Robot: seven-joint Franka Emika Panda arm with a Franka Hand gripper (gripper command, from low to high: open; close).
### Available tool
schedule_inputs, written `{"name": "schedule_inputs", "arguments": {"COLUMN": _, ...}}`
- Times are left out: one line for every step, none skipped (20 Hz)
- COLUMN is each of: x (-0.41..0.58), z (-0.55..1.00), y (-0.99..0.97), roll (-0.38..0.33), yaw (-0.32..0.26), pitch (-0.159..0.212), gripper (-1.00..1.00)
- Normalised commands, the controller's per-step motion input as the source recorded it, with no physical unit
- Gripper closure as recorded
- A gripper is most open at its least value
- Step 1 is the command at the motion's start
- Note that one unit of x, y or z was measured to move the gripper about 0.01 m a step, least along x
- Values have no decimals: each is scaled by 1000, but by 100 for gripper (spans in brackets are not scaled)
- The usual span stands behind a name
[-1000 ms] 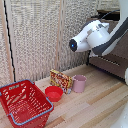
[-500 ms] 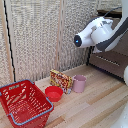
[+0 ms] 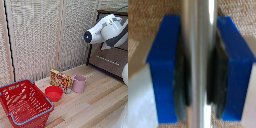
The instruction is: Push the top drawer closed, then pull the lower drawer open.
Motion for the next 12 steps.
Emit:
{"name": "schedule_inputs", "arguments": {"x": -89, "z": 57, "y": 0, "roll": -29, "yaw": 69, "pitch": -1, "gripper": -100}}
{"name": "schedule_inputs", "arguments": {"x": -106, "z": 60, "y": 9, "roll": -18, "yaw": 73, "pitch": -15, "gripper": -100}}
{"name": "schedule_inputs", "arguments": {"x": -120, "z": 69, "y": 106, "roll": -16, "yaw": 73, "pitch": -24, "gripper": -100}}
{"name": "schedule_inputs", "arguments": {"x": -123, "z": 71, "y": 217, "roll": -17, "yaw": 66, "pitch": -24, "gripper": -100}}
{"name": "schedule_inputs", "arguments": {"x": -126, "z": 83, "y": 234, "roll": -18, "yaw": 57, "pitch": -24, "gripper": -100}}
{"name": "schedule_inputs", "arguments": {"x": -111, "z": 83, "y": 260, "roll": -8, "yaw": 40, "pitch": -12, "gripper": -100}}
{"name": "schedule_inputs", "arguments": {"x": -109, "z": 74, "y": 303, "roll": -9, "yaw": 35, "pitch": -9, "gripper": -100}}
{"name": "schedule_inputs", "arguments": {"x": -114, "z": 74, "y": 360, "roll": -8, "yaw": 30, "pitch": -14, "gripper": -100}}
{"name": "schedule_inputs", "arguments": {"x": -149, "z": 31, "y": 397, "roll": -8, "yaw": 27, "pitch": -13, "gripper": -100}}
{"name": "schedule_inputs", "arguments": {"x": -146, "z": 6, "y": 431, "roll": -13, "yaw": 21, "pitch": -3, "gripper": -100}}
{"name": "schedule_inputs", "arguments": {"x": -183, "z": 0, "y": 463, "roll": -15, "yaw": 22, "pitch": -6, "gripper": -100}}
{"name": "schedule_inputs", "arguments": {"x": -163, "z": 0, "y": 500, "roll": -16, "yaw": 24, "pitch": -1, "gripper": -100}}
